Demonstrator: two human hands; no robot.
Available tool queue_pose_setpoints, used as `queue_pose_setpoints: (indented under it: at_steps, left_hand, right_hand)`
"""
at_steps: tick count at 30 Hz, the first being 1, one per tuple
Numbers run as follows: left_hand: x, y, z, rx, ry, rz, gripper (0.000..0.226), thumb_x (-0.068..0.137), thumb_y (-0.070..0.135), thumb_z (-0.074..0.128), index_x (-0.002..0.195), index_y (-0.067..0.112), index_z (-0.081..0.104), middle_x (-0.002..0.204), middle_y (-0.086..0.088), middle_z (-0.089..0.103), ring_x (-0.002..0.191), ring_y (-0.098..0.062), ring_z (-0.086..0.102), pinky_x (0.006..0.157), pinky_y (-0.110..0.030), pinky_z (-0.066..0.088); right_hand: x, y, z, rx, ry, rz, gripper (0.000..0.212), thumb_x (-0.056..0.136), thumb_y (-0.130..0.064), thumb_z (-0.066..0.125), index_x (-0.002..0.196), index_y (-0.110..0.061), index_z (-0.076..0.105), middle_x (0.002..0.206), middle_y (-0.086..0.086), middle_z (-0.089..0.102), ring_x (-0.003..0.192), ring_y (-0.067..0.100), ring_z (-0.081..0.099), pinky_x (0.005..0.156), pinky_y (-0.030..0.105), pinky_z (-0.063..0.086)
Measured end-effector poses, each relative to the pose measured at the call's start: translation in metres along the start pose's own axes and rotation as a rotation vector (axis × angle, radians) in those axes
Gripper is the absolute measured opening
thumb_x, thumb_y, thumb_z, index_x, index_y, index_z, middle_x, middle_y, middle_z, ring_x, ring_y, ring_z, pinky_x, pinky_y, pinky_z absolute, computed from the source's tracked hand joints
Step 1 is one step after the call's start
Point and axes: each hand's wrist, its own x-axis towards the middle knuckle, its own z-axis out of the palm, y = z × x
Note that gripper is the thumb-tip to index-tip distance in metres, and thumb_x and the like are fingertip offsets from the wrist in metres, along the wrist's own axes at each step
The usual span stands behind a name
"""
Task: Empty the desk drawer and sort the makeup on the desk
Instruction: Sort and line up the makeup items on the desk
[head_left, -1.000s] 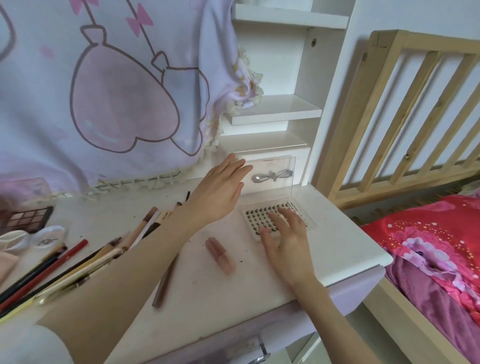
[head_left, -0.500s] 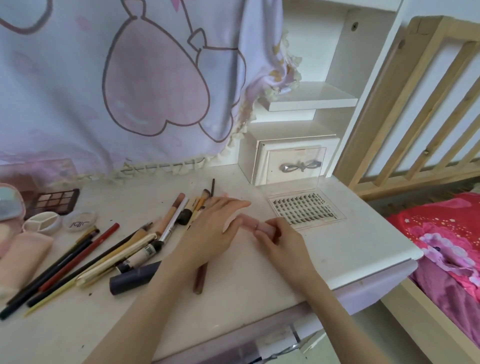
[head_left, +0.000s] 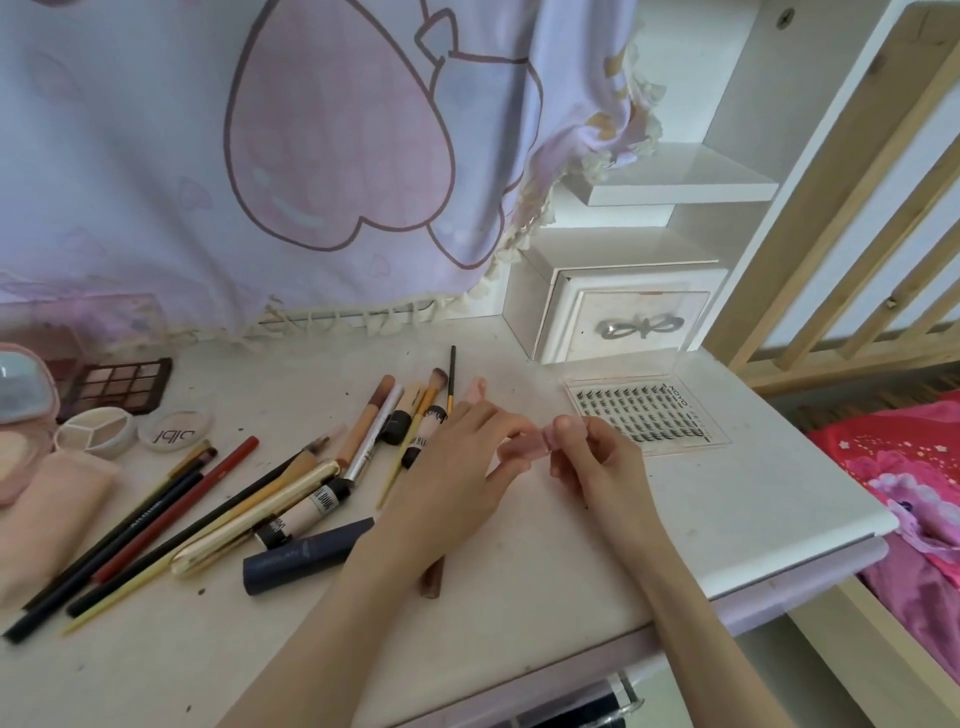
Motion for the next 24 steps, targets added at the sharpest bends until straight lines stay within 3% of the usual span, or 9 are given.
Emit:
queue_pose_setpoints:
  at_steps: [4,7,9,11,13,15,19,21,24]
  left_hand:
    - [-0.004,-0.001,-0.004,0.094,0.013,-0.034,0.023,0.094,0.027,0.049,0.116,0.022,0.055,0.121,0.003,0.055,0.135,-0.013,0.030,0.105,-0.029,0.027]
    - [-0.016,0.003,-0.019,0.246,0.099,-0.100,0.031,0.091,0.030,0.047,0.120,0.023,0.055,0.124,0.004,0.055,0.122,-0.018,0.043,0.100,-0.027,0.023]
    - [-0.033,0.005,-0.034,0.417,0.140,-0.190,0.048,0.087,0.047,0.033,0.125,0.024,0.051,0.128,0.002,0.053,0.126,-0.024,0.042,0.100,-0.036,0.027]
    - [-0.055,0.004,-0.051,0.563,0.018,-0.374,0.077,0.075,0.068,0.011,0.140,0.030,0.029,0.148,-0.001,0.030,0.139,-0.027,0.020,0.110,-0.048,0.017]
    - [-0.077,-0.005,-0.064,0.656,-0.055,-0.545,0.092,0.063,0.078,-0.004,0.145,0.036,0.004,0.156,-0.002,0.001,0.143,-0.027,-0.007,0.111,-0.052,-0.004]
    - [-0.092,-0.014,-0.073,0.706,-0.048,-0.643,0.095,0.062,0.080,-0.010,0.145,0.037,0.003,0.156,-0.005,-0.008,0.142,-0.028,-0.015,0.109,-0.055,-0.010]
    - [-0.104,-0.025,-0.082,0.716,0.029,-0.728,0.092,0.065,0.077,-0.008,0.144,0.036,0.016,0.156,-0.009,0.003,0.143,-0.029,-0.006,0.112,-0.056,-0.002]
    - [-0.106,-0.029,-0.087,0.718,0.057,-0.732,0.092,0.066,0.078,-0.005,0.143,0.035,0.022,0.155,-0.010,0.011,0.143,-0.030,0.000,0.113,-0.054,0.003]
    - [-0.108,-0.035,-0.089,0.686,0.068,-0.783,0.094,0.063,0.078,-0.005,0.141,0.035,0.026,0.151,-0.009,0.022,0.140,-0.031,0.013,0.113,-0.049,0.010]
  right_hand:
    - [0.002,0.004,0.003,-0.060,0.044,-0.024,0.033,0.097,-0.027,0.046,0.071,-0.009,0.056,0.055,-0.002,0.061,0.053,0.010,0.050,0.054,0.017,0.041]
    - [0.002,0.006,0.007,-0.095,0.038,-0.008,0.054,0.093,-0.049,0.041,0.079,-0.001,0.063,0.074,0.008,0.070,0.064,0.012,0.057,0.063,0.024,0.048]
    - [0.001,0.006,0.015,-0.095,0.040,0.019,0.056,0.091,-0.052,0.039,0.077,-0.005,0.065,0.084,0.008,0.071,0.078,0.013,0.063,0.075,0.027,0.049]
    - [-0.007,0.003,0.030,-0.053,0.017,0.040,0.043,0.097,-0.041,0.038,0.076,-0.013,0.062,0.092,-0.001,0.070,0.091,0.007,0.063,0.080,0.016,0.042]
    - [-0.018,0.000,0.051,-0.064,-0.058,0.032,0.051,0.097,-0.045,0.030,0.084,-0.008,0.063,0.094,-0.003,0.068,0.094,-0.001,0.059,0.076,0.006,0.038]
    - [-0.026,0.000,0.071,-0.088,-0.110,0.019,0.055,0.096,-0.048,0.028,0.092,-0.006,0.062,0.088,-0.001,0.066,0.087,0.001,0.058,0.071,0.002,0.037]
    - [-0.034,-0.010,0.093,-0.110,-0.144,-0.024,0.036,0.099,-0.038,0.034,0.095,-0.009,0.056,0.079,0.001,0.055,0.073,0.009,0.052,0.063,0.013,0.038]
    - [-0.034,-0.008,0.097,-0.167,-0.168,-0.068,0.037,0.099,-0.037,0.032,0.098,-0.009,0.055,0.087,0.010,0.056,0.081,0.019,0.052,0.067,0.015,0.037]
    - [-0.036,-0.001,0.101,-0.237,-0.176,-0.046,0.036,0.095,-0.050,0.028,0.089,-0.022,0.050,0.084,-0.001,0.051,0.085,0.021,0.049,0.074,0.029,0.037]
